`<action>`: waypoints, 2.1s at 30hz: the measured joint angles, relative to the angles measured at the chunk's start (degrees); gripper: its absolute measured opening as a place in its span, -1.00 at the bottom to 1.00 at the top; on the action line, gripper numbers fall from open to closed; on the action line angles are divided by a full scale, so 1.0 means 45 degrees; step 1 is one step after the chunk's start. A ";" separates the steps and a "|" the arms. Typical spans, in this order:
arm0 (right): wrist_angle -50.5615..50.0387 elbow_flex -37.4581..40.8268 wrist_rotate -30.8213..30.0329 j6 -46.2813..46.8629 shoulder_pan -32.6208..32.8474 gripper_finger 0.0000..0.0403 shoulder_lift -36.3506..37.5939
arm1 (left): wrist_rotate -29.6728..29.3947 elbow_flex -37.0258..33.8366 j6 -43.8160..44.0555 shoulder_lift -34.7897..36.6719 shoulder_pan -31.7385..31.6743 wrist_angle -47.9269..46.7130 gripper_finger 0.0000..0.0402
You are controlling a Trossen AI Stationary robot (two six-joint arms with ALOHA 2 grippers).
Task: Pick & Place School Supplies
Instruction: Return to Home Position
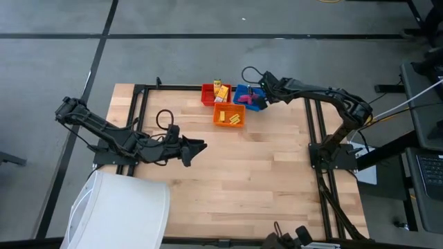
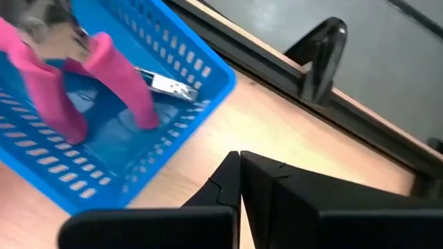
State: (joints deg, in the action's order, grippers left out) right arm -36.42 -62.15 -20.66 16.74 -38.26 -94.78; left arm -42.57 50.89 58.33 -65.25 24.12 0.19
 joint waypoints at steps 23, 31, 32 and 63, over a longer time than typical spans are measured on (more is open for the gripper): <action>0.0570 0.0014 0.2182 0.0189 -0.0962 -1.00 -0.0131 | 0.0014 0.0000 0.0257 0.0000 0.0049 0.0006 -0.20; 0.0622 0.0009 0.3292 0.0331 -0.1209 -1.00 -0.0368 | 0.0044 0.0000 0.0350 0.0000 0.0049 0.0015 -0.20; 0.0615 0.0014 0.3419 0.0337 -0.1223 -1.00 -0.0437 | 0.0044 0.0000 0.0350 0.0000 0.0049 0.0019 -0.20; 0.2427 0.0009 0.4270 0.1034 -0.1527 -1.00 -0.0733 | 0.0032 0.0000 0.0537 0.0000 0.0415 0.0306 -0.20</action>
State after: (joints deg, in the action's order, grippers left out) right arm -25.50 -62.11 -1.44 21.40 -45.13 -98.08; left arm -42.42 50.89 60.74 -65.25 25.99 1.56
